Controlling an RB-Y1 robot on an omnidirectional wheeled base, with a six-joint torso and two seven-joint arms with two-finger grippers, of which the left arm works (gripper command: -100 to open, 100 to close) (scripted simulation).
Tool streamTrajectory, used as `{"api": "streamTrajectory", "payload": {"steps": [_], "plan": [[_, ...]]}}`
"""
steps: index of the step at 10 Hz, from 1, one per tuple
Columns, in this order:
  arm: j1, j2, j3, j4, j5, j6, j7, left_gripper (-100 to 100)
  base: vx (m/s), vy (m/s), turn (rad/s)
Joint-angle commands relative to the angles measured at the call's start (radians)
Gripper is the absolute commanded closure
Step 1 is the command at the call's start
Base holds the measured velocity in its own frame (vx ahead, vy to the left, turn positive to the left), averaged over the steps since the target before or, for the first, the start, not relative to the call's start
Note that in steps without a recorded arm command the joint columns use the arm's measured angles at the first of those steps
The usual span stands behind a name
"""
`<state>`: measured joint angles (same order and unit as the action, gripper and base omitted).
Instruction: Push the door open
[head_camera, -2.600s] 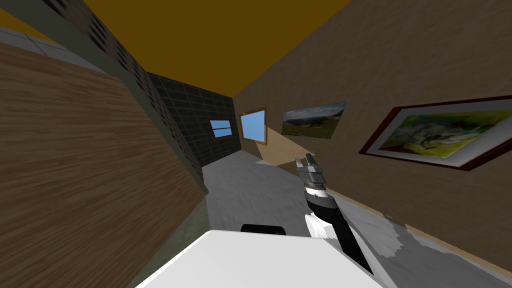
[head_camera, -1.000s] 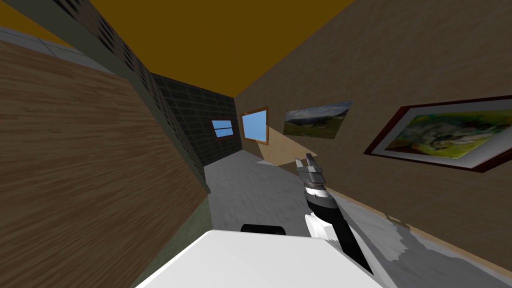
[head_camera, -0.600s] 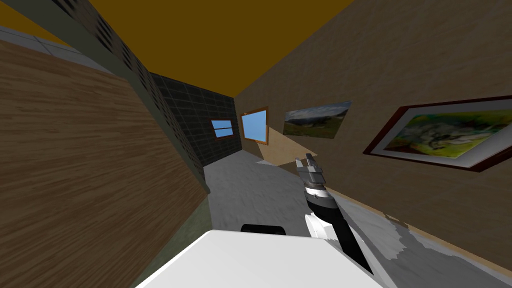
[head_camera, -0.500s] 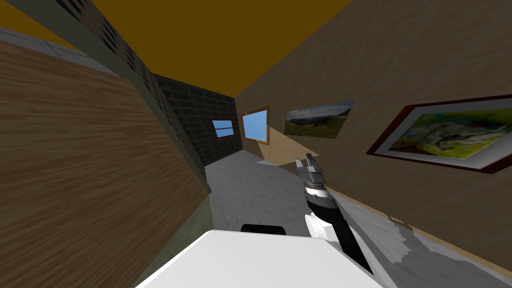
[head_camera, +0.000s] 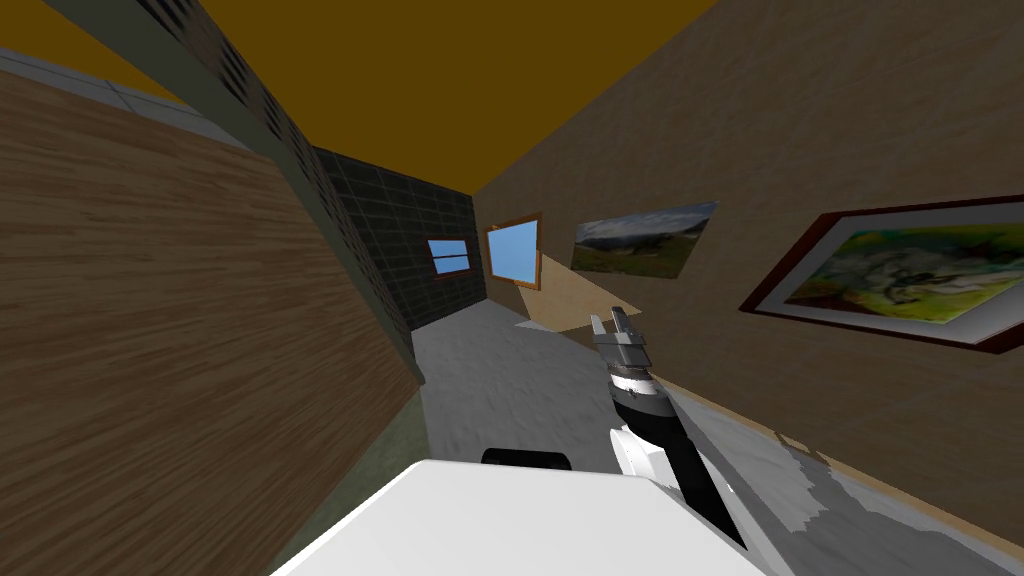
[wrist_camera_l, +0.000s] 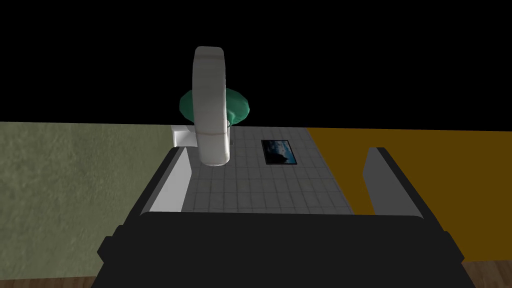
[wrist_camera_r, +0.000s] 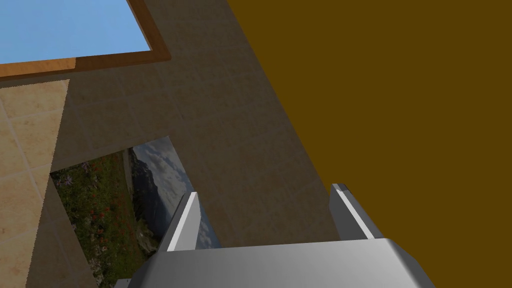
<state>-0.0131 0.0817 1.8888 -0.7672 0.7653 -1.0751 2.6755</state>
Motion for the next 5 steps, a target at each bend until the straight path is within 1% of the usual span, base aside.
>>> {"api": "streamTrajectory", "payload": {"steps": [1, 3, 5], "plan": [[0.0, -0.001, 0.0, 0.004, -0.002, -0.005, 0.004, -100, -0.007, 0.017, 0.044], [0.0, -0.001, 0.0, 0.004, -0.002, -0.005, 0.004, -100, -0.002, 0.006, 0.015], [0.0, -0.001, 0.0, 0.004, -0.002, -0.005, 0.004, -100, 0.005, 0.009, -0.03]]}}
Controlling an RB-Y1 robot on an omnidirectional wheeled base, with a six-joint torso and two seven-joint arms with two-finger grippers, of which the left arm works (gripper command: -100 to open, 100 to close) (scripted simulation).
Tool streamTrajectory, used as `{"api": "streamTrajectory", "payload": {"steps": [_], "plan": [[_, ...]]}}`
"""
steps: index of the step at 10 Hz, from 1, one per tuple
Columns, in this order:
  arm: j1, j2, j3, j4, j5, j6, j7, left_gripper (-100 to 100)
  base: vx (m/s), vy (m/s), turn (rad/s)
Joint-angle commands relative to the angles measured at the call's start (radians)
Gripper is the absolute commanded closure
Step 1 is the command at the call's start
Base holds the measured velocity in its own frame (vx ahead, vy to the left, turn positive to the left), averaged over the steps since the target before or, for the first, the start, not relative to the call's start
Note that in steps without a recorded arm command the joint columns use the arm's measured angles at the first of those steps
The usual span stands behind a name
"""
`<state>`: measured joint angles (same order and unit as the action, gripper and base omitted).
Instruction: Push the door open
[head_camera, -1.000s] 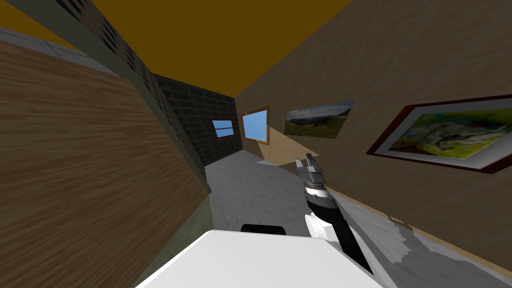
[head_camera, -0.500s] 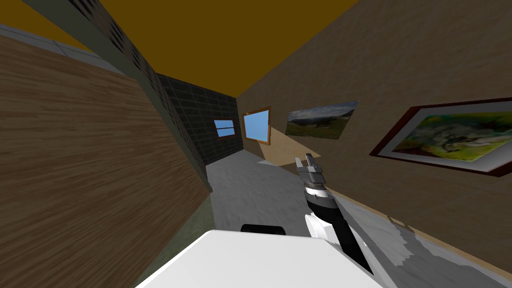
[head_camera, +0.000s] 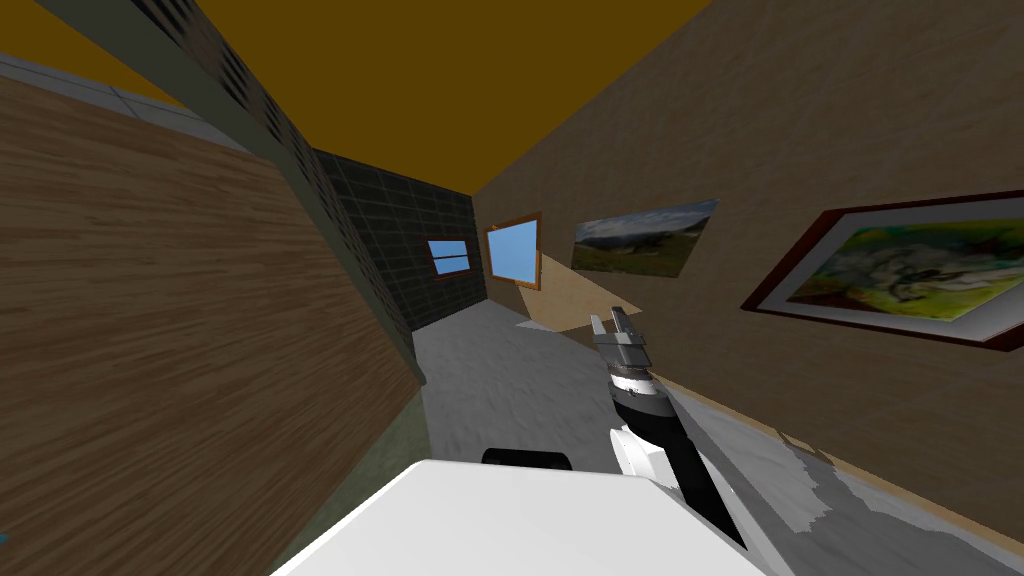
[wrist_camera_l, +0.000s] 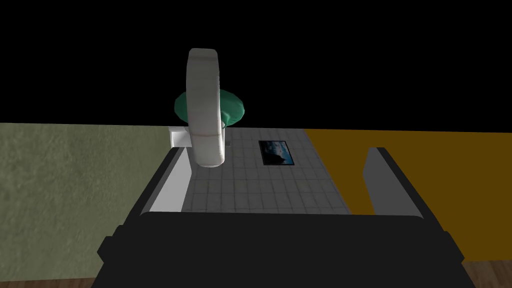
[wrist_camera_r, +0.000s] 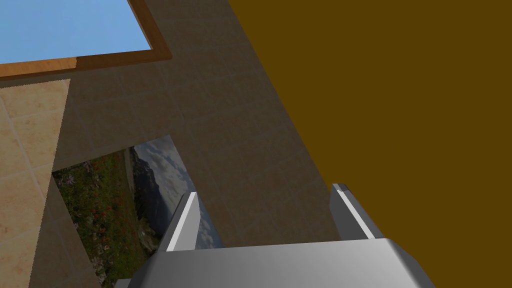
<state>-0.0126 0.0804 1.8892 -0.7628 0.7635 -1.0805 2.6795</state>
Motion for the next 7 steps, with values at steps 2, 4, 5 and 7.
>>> {"api": "streamTrajectory", "payload": {"steps": [2, 4, 5, 7], "plan": [[0.0, 0.0, 0.0, 0.0, 0.0, 0.0, 0.0, -100, -0.002, 0.009, 0.012], [0.0, 0.0, 0.0, 0.0, 0.0, 0.0, 0.0, -100, 0.0, 0.0, 0.0], [0.0, 0.0, 0.0, 0.0, 0.0, 0.0, 0.0, -100, -0.003, 0.007, 0.02], [0.002, 0.003, 0.0, 0.023, -0.009, -0.029, 0.007, -100, -0.014, 0.094, 0.089]]}}
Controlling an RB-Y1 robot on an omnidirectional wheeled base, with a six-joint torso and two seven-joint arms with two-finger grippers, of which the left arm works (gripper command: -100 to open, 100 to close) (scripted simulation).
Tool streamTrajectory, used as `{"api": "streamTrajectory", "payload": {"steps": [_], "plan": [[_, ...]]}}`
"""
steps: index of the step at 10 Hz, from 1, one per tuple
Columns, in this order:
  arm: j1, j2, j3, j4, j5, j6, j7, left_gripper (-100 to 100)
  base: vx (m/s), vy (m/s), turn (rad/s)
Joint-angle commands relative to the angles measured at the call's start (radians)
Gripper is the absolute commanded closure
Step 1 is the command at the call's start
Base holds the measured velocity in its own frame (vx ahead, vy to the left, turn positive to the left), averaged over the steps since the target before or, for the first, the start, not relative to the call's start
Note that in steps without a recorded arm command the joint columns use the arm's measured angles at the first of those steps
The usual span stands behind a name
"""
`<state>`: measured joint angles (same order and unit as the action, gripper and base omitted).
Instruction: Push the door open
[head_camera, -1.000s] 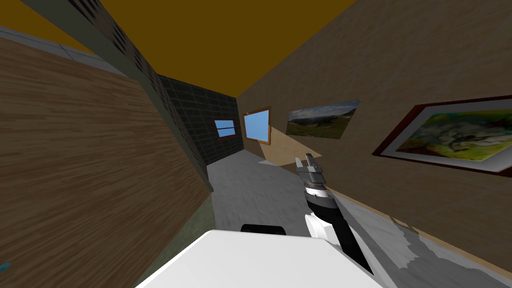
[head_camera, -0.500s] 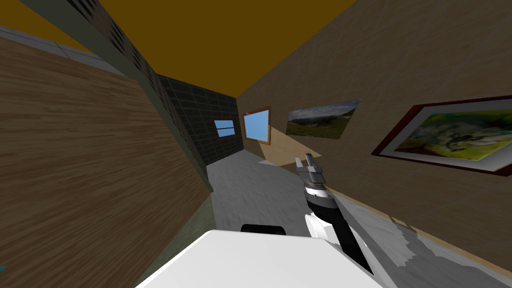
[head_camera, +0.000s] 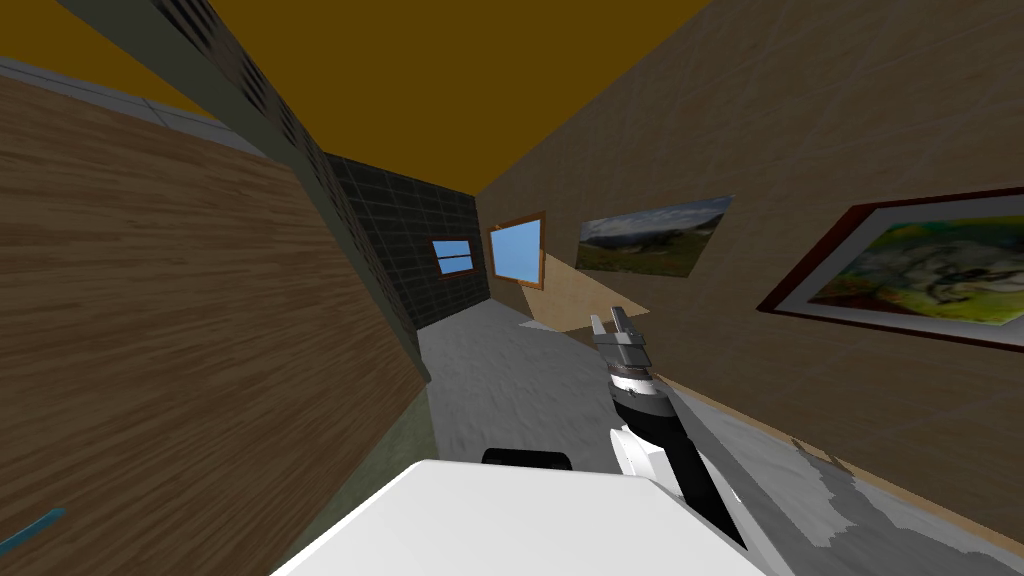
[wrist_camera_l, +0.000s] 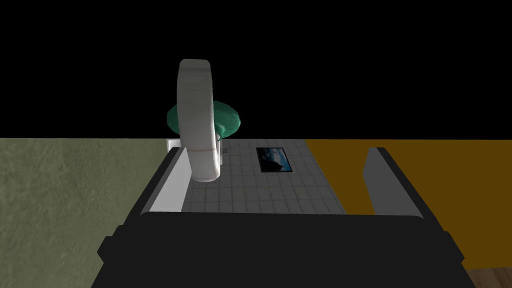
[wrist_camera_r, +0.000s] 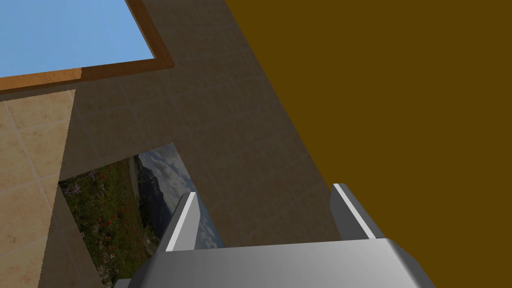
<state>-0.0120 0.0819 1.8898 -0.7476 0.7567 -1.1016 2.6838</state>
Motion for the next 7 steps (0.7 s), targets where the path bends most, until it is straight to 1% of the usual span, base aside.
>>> {"api": "streamTrajectory", "payload": {"steps": [1, 2, 3, 4, 7], "plan": [[0.002, 0.001, 0.0, 0.012, -0.004, -0.013, 0.006, -100, -0.005, 0.076, 0.03], [0.002, 0.001, 0.0, 0.012, -0.004, -0.013, 0.006, -100, 0.008, 0.057, -0.05], [0.002, -0.001, 0.001, 0.017, -0.006, -0.02, 0.01, -100, -0.003, 0.02, 0.016], [0.002, -0.001, 0.001, 0.017, -0.006, -0.02, 0.01, -100, -0.007, 0.016, 0.039], [0.002, -0.001, 0.001, 0.017, -0.006, -0.02, 0.01, -100, -0.001, 0.001, 0.003]]}}
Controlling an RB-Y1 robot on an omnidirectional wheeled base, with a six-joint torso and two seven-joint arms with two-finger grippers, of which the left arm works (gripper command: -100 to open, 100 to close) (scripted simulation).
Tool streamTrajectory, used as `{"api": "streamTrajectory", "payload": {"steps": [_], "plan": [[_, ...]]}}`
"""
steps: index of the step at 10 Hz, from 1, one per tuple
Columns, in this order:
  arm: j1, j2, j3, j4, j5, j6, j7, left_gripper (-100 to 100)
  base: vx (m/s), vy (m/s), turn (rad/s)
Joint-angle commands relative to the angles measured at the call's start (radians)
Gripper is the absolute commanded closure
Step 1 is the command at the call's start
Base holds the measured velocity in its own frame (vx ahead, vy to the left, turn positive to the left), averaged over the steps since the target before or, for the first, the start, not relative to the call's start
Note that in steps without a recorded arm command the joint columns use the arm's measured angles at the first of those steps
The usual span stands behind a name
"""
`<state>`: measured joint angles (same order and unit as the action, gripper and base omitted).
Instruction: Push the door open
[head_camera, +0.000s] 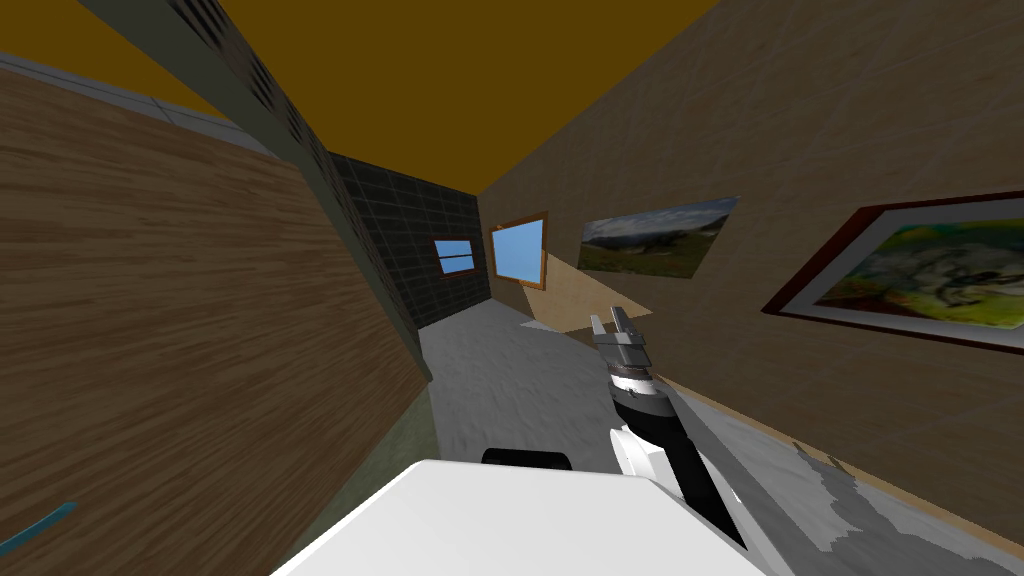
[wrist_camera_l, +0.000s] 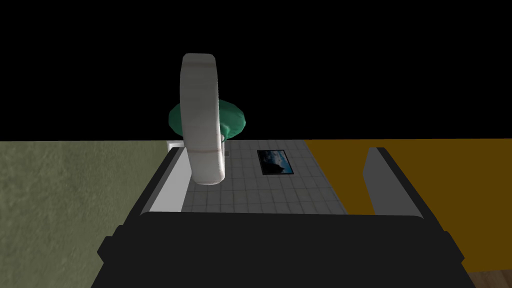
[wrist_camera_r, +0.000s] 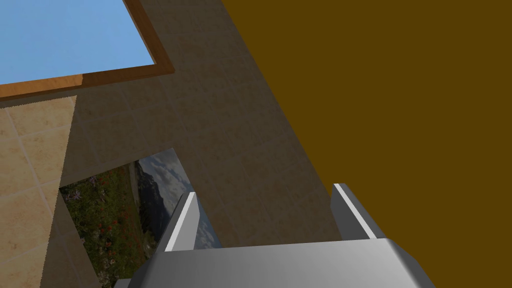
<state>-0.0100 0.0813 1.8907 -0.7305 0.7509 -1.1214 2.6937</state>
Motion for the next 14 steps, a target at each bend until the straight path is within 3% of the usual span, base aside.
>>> {"api": "streamTrajectory", "payload": {"steps": [1, 5, 6, 14], "plan": [[0.0, 0.0, 0.0, 0.0, 0.0, 0.0, 0.0, -100, 0.003, 0.023, -0.015], [0.0, 0.0, 0.0, 0.0, 0.0, 0.0, 0.0, -100, 0.003, -0.005, -0.02], [0.001, 0.004, 0.0, 0.023, -0.008, -0.028, 0.001, -100, -0.015, 0.083, 0.079], [0.002, 0.002, 0.001, 0.034, -0.012, -0.042, 0.007, -100, -0.003, 0.033, 0.013]]}}
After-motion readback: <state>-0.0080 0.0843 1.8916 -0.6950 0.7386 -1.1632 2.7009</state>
